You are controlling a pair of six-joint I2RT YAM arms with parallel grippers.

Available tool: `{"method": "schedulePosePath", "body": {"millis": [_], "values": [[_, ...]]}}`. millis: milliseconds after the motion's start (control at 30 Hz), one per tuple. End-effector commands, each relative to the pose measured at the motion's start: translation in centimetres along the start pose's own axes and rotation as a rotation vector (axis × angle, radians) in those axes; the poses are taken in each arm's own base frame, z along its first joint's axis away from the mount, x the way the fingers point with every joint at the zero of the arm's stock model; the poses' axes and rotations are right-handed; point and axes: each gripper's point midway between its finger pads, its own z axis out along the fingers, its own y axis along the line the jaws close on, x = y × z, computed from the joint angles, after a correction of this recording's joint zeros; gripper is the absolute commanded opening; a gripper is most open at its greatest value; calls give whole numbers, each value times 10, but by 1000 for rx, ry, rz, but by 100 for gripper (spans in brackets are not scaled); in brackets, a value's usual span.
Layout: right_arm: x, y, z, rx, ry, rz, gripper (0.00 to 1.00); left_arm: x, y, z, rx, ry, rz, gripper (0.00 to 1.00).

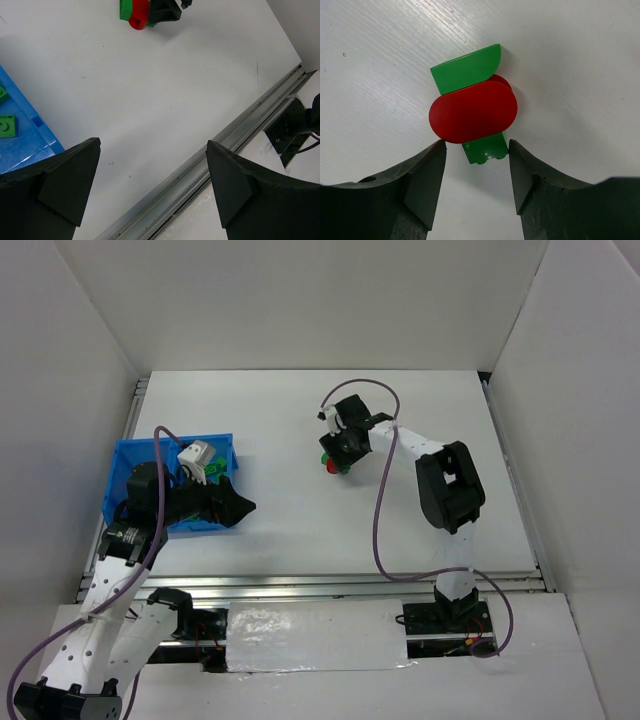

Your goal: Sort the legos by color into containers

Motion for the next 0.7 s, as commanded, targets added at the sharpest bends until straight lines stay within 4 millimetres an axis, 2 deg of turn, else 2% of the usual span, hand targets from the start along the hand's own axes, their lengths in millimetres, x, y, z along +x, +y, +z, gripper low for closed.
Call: {"method": "schedulePosePath", "body": {"millis": [0, 267, 367, 467, 567, 667], "values": [[2, 1, 5, -49, 37, -44, 60, -6, -8, 0, 43, -28, 45, 99], [1, 15, -1, -153, 43, -40, 61, -5, -9, 1, 54, -21, 45, 99], [3, 17, -3, -170, 53, -20, 69, -5, -10, 1, 57, -23, 47, 99], [-2, 23, -13, -229, 22, -6, 82, -5, -10, 1, 62, -24, 49, 100], [-11, 23, -23, -277, -28, 13, 86, -4, -12, 1, 71, -17, 50, 99], [-12, 18, -24, -271, -35, 3, 84, -5, -14, 1, 78, -22, 56, 99]]}}
